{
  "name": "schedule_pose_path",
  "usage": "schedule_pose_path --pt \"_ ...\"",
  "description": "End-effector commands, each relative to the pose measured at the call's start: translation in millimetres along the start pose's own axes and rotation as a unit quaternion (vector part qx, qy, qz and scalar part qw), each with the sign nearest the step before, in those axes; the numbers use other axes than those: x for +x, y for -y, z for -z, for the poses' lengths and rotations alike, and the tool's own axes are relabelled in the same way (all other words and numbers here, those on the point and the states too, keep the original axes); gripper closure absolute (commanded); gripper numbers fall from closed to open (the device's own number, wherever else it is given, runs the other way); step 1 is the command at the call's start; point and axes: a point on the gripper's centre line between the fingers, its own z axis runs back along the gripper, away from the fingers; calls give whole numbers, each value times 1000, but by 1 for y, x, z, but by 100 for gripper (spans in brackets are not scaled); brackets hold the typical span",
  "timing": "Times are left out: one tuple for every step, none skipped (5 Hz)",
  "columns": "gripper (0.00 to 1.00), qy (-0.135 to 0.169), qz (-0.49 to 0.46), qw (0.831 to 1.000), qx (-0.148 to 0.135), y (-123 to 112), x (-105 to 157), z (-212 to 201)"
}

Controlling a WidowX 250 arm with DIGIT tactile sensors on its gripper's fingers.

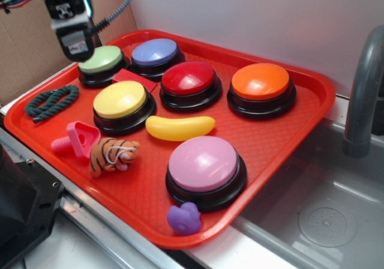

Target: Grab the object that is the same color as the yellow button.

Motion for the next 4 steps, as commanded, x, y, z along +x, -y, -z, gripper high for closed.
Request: schedule_pose_path --pt "0 55 151 987 -25 -4 17 36" --pt "0 100 225 968 -42 -4 21 60" --pt "0 150 311 937 -56 -3 28 87" --pt "0 148 342 926 -52 -3 32 101"
